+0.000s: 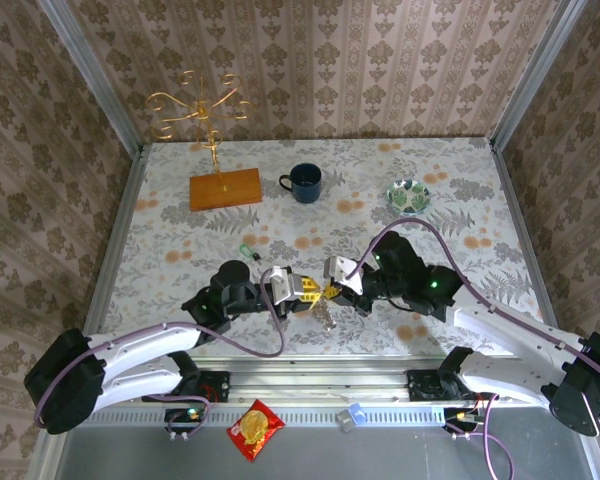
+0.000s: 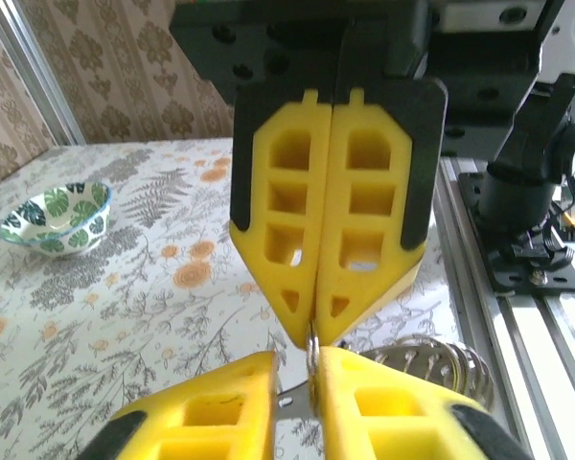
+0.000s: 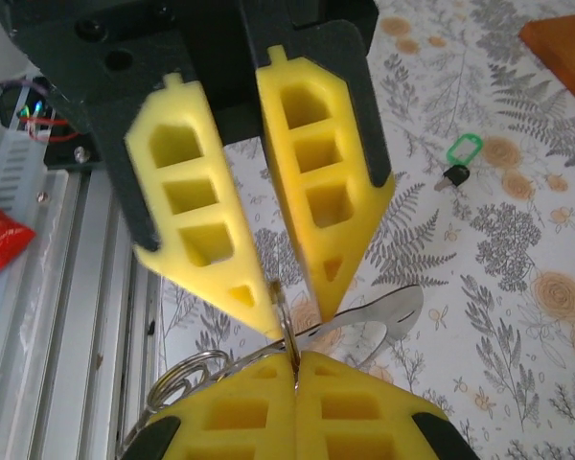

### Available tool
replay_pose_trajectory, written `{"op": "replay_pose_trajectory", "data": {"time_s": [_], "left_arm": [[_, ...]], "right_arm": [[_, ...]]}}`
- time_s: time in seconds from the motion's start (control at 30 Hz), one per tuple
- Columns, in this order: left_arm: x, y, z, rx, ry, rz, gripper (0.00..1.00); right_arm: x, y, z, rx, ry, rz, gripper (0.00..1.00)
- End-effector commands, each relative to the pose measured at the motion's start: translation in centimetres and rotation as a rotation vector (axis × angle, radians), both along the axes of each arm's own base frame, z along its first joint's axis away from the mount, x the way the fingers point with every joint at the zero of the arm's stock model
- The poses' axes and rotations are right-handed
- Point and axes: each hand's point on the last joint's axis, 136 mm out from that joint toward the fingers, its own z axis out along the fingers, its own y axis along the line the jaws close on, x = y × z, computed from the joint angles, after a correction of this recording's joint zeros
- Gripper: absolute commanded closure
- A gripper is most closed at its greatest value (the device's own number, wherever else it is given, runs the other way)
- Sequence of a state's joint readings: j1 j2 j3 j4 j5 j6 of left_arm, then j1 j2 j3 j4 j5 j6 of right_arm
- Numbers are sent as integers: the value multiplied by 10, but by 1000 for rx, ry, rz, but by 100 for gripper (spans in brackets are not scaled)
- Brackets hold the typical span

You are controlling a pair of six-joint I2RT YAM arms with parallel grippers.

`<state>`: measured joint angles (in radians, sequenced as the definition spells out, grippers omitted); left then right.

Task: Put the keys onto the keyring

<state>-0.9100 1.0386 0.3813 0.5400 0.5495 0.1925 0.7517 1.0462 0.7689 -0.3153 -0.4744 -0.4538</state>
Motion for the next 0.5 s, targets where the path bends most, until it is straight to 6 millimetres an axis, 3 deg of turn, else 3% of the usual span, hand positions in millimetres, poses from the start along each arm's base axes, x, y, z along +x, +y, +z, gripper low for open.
{"op": "replay_pose_trajectory", "data": {"time_s": [0.0,0.07,0.3,0.4,0.47], "left_arm": [[-1,-1,5,46,-49,-14,91],[0,-2,5,57,-53,-19,97],[-1,-4,8,58,-51,-29,100],[-1,-1,12,29,-52,-18,100],[-2,1,17,-4,-51,-10,100]], "right_arm": [[-6,0,7,-50,-24,55,100],[-7,2,8,-58,-24,70,100],[-8,10,11,-88,-36,88,100],[4,4,17,-26,-53,5,79],[9,-3,19,21,-50,-46,73]]}}
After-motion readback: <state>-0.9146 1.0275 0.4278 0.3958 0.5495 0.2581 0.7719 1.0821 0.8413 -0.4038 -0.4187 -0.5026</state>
